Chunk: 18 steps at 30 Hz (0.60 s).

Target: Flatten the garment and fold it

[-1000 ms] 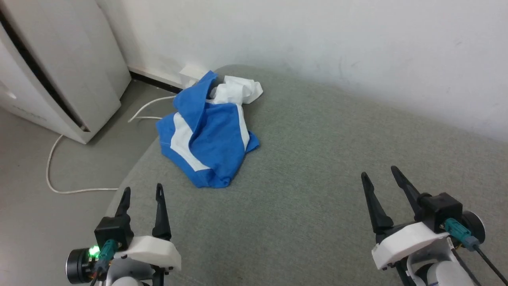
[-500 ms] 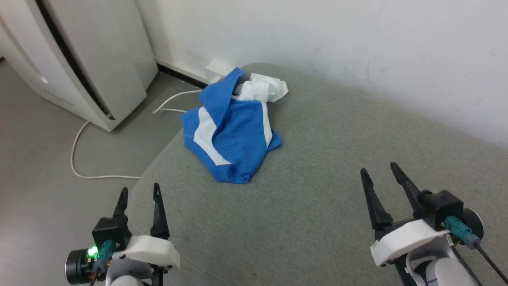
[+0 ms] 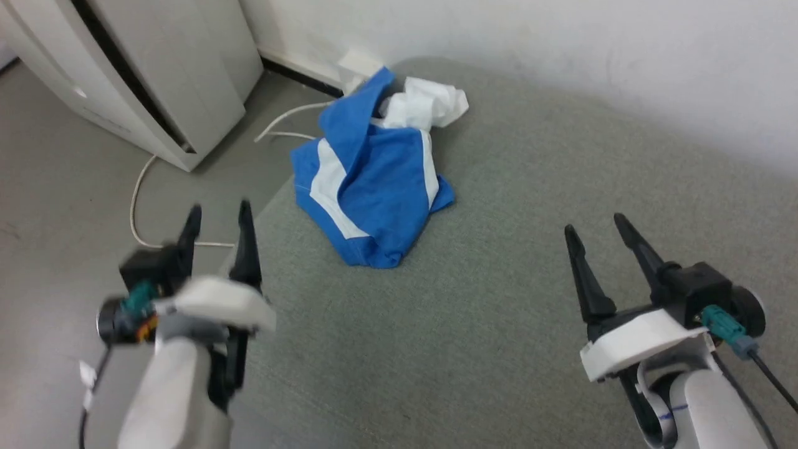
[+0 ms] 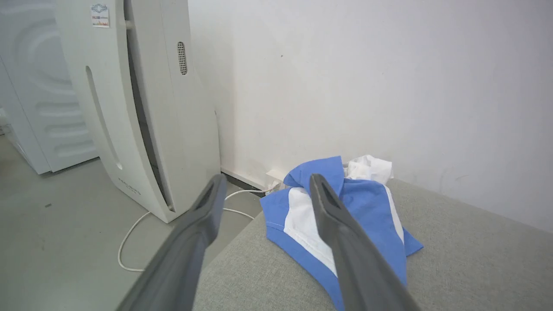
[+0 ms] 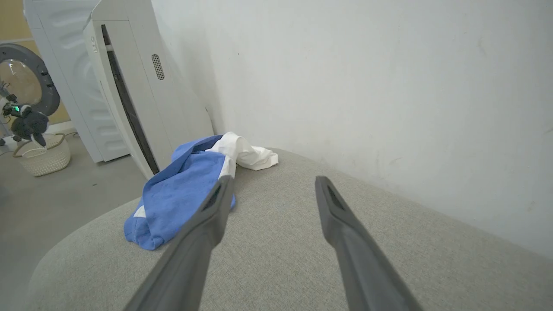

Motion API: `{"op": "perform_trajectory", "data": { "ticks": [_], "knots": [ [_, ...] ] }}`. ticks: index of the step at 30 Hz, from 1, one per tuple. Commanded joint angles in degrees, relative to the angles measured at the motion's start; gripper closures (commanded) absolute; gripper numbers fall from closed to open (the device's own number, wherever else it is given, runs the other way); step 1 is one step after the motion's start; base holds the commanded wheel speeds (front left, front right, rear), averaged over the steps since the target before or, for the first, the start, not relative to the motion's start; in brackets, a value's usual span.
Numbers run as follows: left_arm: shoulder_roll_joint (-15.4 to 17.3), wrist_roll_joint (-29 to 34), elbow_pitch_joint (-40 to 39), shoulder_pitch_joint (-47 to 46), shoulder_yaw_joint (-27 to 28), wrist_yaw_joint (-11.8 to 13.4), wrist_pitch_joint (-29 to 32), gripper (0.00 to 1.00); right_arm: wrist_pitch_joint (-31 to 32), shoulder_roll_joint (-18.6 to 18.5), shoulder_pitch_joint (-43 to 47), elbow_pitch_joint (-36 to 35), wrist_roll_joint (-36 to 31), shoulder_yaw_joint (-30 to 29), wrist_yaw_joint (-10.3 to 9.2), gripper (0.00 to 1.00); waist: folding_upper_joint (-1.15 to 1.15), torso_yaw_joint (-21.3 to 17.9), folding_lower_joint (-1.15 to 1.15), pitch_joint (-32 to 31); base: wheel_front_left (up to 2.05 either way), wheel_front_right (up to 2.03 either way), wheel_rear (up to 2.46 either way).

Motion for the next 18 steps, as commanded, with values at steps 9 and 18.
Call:
{"op": "perform_trajectory", "data": {
  "ticks": [9,18],
  "knots": [
    [2.0,-7.5,11.5,-19.9,1.9,-6.2,7.7,0.00,1.8,0.1,-6.1,-3.2,-3.4,0.7,-0.11,0.00,0.00,-12.4,0.00,17.5,0.00,0.00,0.00],
    [4.8,-16.3,22.6,-32.6,6.5,-6.2,22.5,0.00,0.7,0.1,-10.5,-3.5,-3.1,1.9,-0.11,0.00,0.00,-22.0,0.00,27.1,0.00,0.00,0.00]
  ]
}}
